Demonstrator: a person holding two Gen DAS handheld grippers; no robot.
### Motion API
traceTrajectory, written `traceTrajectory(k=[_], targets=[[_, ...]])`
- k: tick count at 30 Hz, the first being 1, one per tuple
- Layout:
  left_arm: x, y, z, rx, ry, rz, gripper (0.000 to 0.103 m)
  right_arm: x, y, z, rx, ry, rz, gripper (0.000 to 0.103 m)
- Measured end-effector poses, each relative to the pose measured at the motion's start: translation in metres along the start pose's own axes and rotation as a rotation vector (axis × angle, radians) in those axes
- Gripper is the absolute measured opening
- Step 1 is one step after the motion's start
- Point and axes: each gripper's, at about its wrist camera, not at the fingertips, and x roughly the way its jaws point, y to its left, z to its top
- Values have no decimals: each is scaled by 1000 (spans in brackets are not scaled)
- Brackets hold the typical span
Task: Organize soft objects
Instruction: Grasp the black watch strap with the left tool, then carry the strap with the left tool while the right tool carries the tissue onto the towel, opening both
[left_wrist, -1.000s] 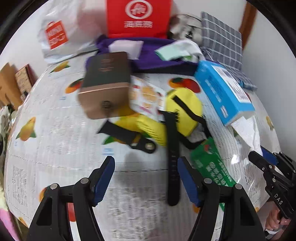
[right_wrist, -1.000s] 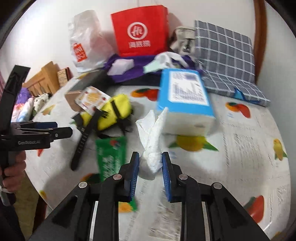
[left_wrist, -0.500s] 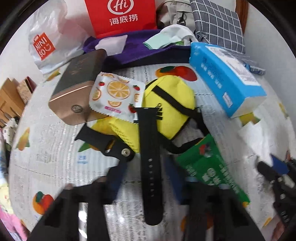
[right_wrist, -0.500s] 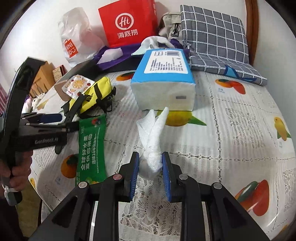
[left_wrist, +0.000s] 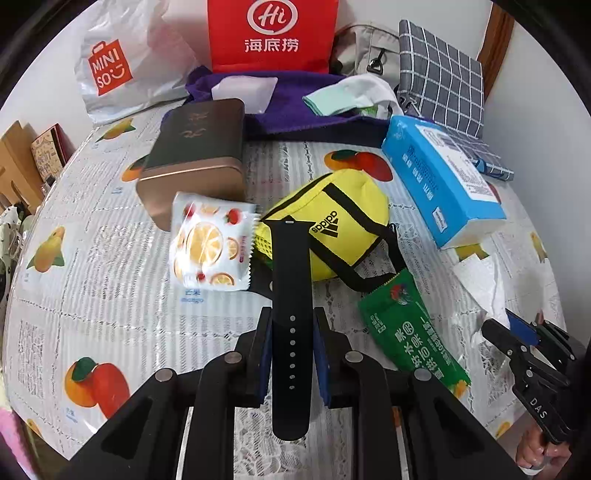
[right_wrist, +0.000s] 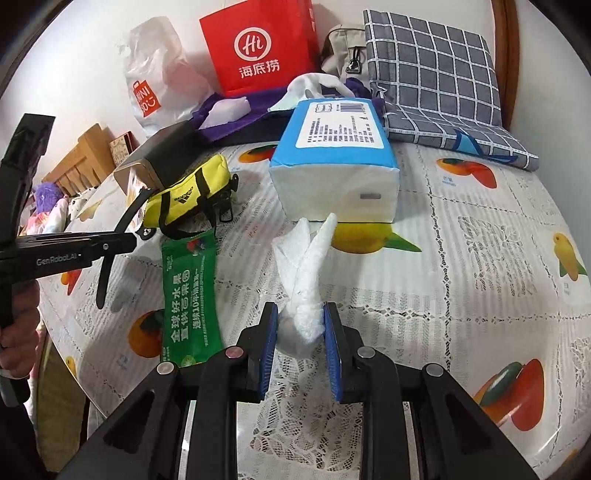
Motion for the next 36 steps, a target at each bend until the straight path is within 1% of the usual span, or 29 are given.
traceTrajectory(k=[6,13,20,27,32,36], targets=[[-13,12,1,-26,-21,-6,19,-9,3,4,-4,-10,-15,25],[-24,27,6,-58,-40,-1,19,-30,3,16,6,-51,7,25],[-34,44,12,-93,-57,6,19,-41,7,29,-5,-77,4,25],[-42,59,25,-119,-75,11,19,-50,11,49,-18,-105,2,25],[-47,62,36,-125,-92,6,19,-54,17,67,-34,-128,-7,25],[-48,65,46,-122,-96,-2,19,-54,19,79,-23,-136,-4,25]])
